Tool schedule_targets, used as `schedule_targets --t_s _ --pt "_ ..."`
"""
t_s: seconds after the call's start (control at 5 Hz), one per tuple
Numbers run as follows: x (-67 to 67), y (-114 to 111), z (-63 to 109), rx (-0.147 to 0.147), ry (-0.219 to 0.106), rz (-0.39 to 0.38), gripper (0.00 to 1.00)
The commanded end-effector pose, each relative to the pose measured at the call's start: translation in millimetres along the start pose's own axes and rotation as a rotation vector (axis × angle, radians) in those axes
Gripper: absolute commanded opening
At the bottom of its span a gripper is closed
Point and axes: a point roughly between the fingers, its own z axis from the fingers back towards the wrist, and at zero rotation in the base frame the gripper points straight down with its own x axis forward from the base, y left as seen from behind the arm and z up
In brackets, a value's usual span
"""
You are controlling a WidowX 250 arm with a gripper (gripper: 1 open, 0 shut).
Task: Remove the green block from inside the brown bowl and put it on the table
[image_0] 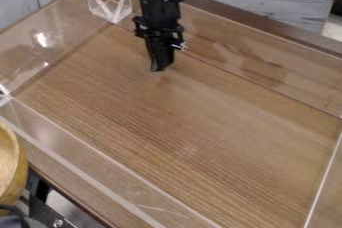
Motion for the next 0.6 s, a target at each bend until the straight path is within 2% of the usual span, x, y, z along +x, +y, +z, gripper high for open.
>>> schedule_targets --t_s 0.0,0.4 --pt "10.1 5.6 20.6 0.031 -0.061 0.002 0.0" --pt "10.7 7.7 21.2 0.025 -0.06 0.013 0.0"
